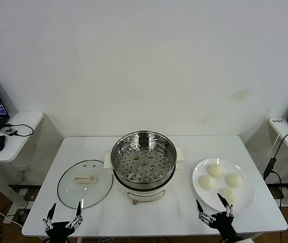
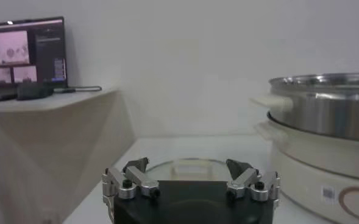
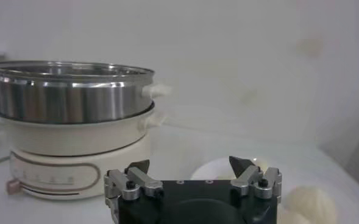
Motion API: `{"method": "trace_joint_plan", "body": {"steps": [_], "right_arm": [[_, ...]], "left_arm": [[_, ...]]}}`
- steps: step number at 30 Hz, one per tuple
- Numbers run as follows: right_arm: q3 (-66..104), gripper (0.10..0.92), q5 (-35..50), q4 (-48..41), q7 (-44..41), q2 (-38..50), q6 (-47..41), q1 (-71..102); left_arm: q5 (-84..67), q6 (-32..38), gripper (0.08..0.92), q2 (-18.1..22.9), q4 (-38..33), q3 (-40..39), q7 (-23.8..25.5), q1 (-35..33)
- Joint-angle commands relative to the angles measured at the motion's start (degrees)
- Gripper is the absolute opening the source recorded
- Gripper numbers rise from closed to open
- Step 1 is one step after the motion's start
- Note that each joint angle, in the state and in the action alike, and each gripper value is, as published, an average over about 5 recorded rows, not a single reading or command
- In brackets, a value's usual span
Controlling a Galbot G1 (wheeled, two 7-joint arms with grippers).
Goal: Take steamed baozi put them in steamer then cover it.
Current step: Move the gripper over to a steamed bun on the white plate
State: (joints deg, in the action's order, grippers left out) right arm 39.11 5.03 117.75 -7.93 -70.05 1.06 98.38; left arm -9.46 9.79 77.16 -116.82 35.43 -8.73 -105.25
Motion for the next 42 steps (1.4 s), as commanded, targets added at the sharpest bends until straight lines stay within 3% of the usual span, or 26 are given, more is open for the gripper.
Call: {"method": "trace_joint_plan", "body": {"steps": [1, 7, 11, 15, 26, 35, 42], "right_arm": [[1.67, 0.823, -4.28, 1.49, 0.86, 4.40, -1.43, -2.75], [3.76, 0.823, -18.01, -1.19, -2.83, 13.80, -6.50, -13.06], [4.50, 0.823, -27.21, -5.03, -10.93, 21.07, -8.63, -18.69], [3.78, 0.823, -30.70, -9.37, -20.24, 28.97, -8.33, -22.68], [-13.33, 0.823, -26.74, -22.33, -37.50, 45.66, -6.09, -42.10], [-39.23, 0.823, -23.63, -35.54, -50.18, 45.36, -2.68, -66.80], [-52.01, 0.823, -23.68, -41.97, -54.56, 41.44, -3.21, -77.53]], "left_arm": [[1.07, 0.41, 0.823, -0.07, -0.29, 0.23, -0.03, 0.22], [2.86, 0.41, 0.823, -0.15, -0.73, 0.27, 0.00, 0.11], [3.86, 0.42, 0.823, 0.41, -1.06, 0.53, -0.22, -0.29], [4.12, 0.35, 0.823, 0.70, -0.90, 0.96, -0.53, -0.67], [4.11, -0.34, 0.823, 1.20, -0.66, 2.03, -0.99, -0.39], [4.59, -0.58, 0.823, 1.72, -0.90, 2.10, -0.93, -0.41], [4.98, -0.45, 0.823, 1.92, -0.87, 2.75, -0.91, -0.45]]}}
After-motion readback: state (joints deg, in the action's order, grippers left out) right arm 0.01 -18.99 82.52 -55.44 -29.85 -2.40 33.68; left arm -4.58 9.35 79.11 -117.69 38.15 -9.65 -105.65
